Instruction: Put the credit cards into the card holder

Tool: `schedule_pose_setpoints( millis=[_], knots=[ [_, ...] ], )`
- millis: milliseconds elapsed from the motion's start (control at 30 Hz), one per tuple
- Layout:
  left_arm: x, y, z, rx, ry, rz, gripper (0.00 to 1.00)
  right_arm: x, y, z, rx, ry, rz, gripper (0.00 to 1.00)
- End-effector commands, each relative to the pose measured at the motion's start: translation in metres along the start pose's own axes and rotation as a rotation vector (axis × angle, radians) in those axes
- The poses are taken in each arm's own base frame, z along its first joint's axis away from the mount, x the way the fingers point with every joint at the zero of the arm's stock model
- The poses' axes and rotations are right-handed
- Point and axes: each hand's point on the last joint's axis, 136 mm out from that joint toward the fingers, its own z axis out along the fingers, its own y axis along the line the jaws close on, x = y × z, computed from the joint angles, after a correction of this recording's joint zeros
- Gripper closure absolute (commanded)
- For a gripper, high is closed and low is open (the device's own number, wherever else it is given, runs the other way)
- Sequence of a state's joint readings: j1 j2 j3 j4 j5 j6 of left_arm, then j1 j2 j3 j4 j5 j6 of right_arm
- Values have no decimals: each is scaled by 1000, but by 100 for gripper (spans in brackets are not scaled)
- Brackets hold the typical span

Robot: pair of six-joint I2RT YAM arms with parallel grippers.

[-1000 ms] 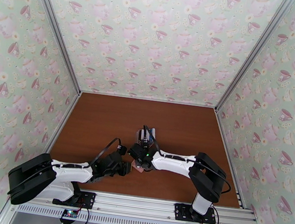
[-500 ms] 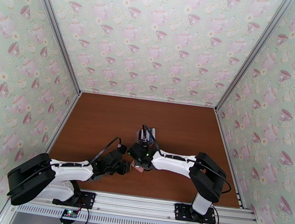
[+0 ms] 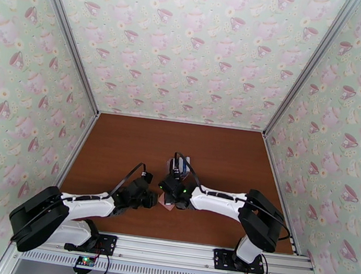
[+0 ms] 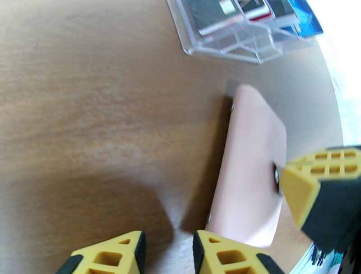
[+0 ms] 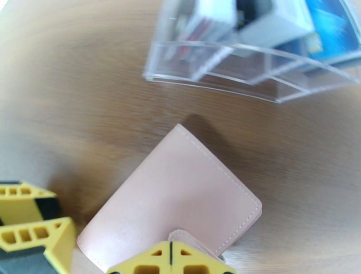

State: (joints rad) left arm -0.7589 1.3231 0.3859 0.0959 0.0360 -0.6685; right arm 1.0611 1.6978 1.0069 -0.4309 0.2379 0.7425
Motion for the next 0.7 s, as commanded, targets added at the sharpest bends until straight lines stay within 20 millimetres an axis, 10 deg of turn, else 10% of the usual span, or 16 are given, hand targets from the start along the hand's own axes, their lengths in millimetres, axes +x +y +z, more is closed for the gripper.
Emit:
schedule_pose_setpoints(
  millis=[0, 667],
  knots=[
    [-8, -2, 1, -14, -1, 22, 62, -4, 20, -7, -100, -18, -47, 100],
    [9, -7, 15, 33, 53, 8, 62, -12, 50, -1, -205, -18, -111, 100]
  ],
)
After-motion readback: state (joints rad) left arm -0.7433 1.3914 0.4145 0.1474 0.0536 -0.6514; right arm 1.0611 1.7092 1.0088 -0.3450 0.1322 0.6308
